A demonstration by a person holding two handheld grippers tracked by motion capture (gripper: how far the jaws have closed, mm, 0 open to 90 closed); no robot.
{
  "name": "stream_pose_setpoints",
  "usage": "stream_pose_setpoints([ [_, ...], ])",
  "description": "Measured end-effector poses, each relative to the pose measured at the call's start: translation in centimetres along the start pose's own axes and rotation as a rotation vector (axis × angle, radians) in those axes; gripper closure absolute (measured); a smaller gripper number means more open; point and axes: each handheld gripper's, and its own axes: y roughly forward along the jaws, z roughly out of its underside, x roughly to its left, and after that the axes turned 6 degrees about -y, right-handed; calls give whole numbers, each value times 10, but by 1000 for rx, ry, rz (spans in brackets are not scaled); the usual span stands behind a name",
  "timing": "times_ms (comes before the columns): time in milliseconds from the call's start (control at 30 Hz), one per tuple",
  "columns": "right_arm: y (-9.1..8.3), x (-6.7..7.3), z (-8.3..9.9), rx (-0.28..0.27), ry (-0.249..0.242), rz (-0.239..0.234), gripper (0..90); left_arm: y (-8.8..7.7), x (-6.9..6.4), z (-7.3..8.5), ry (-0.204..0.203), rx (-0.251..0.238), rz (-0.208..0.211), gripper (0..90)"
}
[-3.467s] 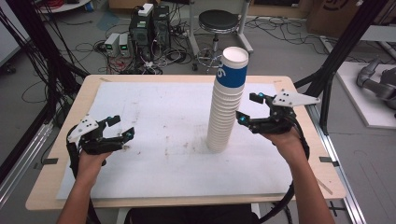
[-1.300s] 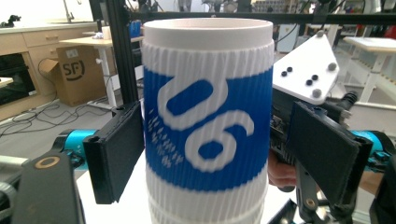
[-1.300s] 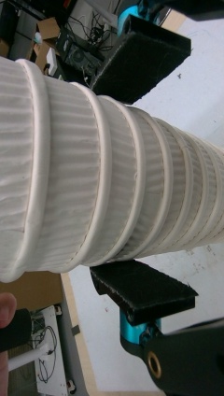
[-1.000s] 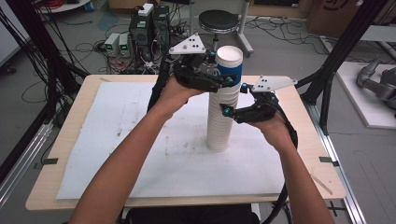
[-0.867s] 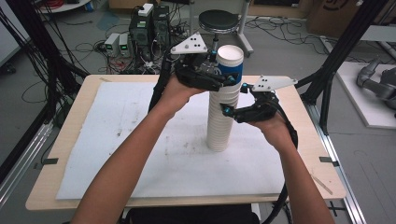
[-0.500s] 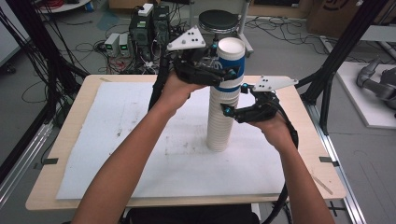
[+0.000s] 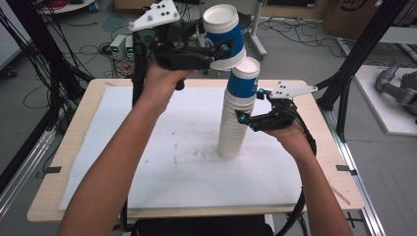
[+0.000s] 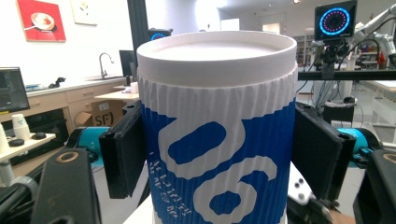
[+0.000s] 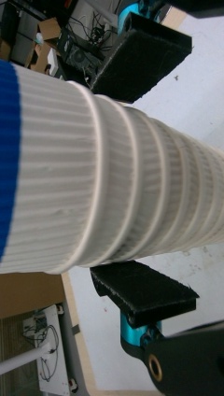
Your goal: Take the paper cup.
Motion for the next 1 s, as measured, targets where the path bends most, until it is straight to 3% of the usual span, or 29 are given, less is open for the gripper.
stream_pose_setpoints([
  [167, -1, 2, 5, 33, -8, -11, 137, -22, 4, 17, -2, 35, -25, 261],
  [467, -15, 6, 23, 43, -5, -5, 140, -59, 20, 62, -55, 82, -68, 261],
  [633, -21, 8, 32, 60, -10, 8, 143, -69, 22, 81, -57, 105, -79, 261],
  [767, -26, 9, 46, 65, 3, 30, 143, -78, 24, 102, -58, 126, -93, 260],
  [800, -27, 11, 53, 64, 10, 36, 144, -82, 25, 116, -64, 133, -96, 260],
  [967, -29, 14, 67, 79, 30, 54, 144, -89, 23, 139, -67, 147, -106, 260],
  [1000, -28, 17, 74, 78, 37, 60, 144, -92, 21, 152, -83, 148, -109, 260],
])
